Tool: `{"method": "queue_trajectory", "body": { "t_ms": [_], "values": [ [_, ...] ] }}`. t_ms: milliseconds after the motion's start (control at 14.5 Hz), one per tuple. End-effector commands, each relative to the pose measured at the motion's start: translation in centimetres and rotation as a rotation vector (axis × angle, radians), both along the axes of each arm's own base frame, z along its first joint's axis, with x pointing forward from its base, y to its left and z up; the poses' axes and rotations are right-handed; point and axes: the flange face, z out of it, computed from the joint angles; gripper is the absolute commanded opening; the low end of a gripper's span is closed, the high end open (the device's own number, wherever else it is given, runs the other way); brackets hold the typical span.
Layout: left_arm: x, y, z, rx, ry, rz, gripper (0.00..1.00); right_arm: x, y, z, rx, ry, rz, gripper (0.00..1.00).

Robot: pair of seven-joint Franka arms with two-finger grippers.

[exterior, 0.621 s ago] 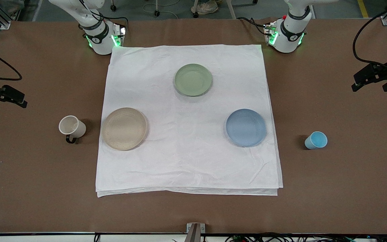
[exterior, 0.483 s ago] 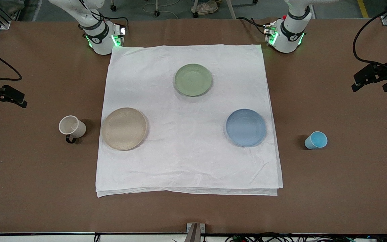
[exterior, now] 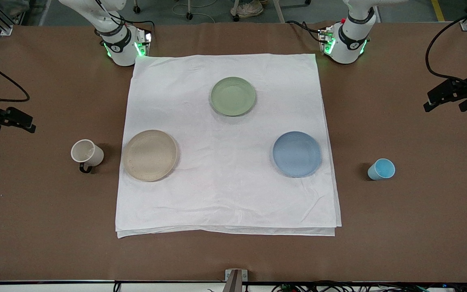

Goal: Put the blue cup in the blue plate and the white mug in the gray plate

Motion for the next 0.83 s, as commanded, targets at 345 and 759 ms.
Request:
{"method": "queue_trajectory", "body": {
  "t_ms": [345, 759],
  "values": [
    [4.7, 5.1, -20.8, 0.070, 0.049, 0.069, 1.00, 6.6, -2.0, -24.0, 0.035, 0.187, -0.013, 1.00],
    [7.0, 0.4, -30.8, 0.094, 0.083, 0.128, 1.00, 6.6, -2.2, -31.1, 0.050, 0.241, -0.007, 1.00]
  ]
}}
